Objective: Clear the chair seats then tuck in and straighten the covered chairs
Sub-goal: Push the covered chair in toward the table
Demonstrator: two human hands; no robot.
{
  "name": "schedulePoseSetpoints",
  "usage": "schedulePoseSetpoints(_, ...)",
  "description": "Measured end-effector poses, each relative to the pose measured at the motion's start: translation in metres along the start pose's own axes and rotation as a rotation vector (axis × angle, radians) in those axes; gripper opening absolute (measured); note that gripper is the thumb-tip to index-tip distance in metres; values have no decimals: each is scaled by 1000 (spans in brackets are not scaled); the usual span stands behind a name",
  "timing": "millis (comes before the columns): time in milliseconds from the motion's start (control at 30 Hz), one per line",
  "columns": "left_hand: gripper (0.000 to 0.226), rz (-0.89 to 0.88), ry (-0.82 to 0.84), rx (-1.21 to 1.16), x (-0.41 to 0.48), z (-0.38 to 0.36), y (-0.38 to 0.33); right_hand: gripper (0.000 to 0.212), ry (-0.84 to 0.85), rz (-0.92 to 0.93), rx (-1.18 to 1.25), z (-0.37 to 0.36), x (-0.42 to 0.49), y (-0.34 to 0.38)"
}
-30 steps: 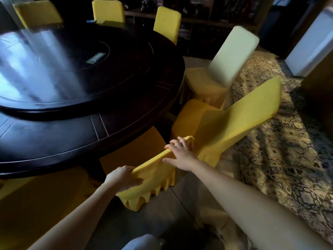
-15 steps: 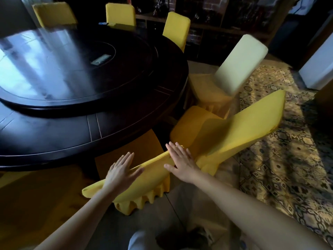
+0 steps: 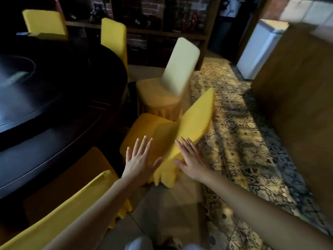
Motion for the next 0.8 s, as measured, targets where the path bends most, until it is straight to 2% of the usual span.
schedulePoseSetpoints(167, 84, -90, 72, 21, 55, -20, -83, 70, -87, -100, -1, 43, -22, -79)
schedulePoseSetpoints(367, 77, -249, 127, 77, 97, -39, -167, 81, -148, -219, 38, 73, -46, -147)
schedulePoseSetpoints(500, 78, -276, 142, 108, 124, -44, -198, 69, -155, -283, 76, 83, -52, -185)
schedulePoseSetpoints(733, 89, -313, 145, 117, 186, -54, -229, 68, -125, -308, 73, 101, -23, -242)
schedulePoseSetpoints(800, 98, -316, 126, 103, 211, -55, -237, 68, -110, -291, 51, 111, -2, -258)
Point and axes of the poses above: each hand's wrist, its own x-axis towards the middle knuckle, its own z-axis out of the back of the hand, y = z × x, the point moved 8 cm from there along x, towards the middle knuckle, and after that the axes turned 6 degrees about y, right-handed, at the moved point
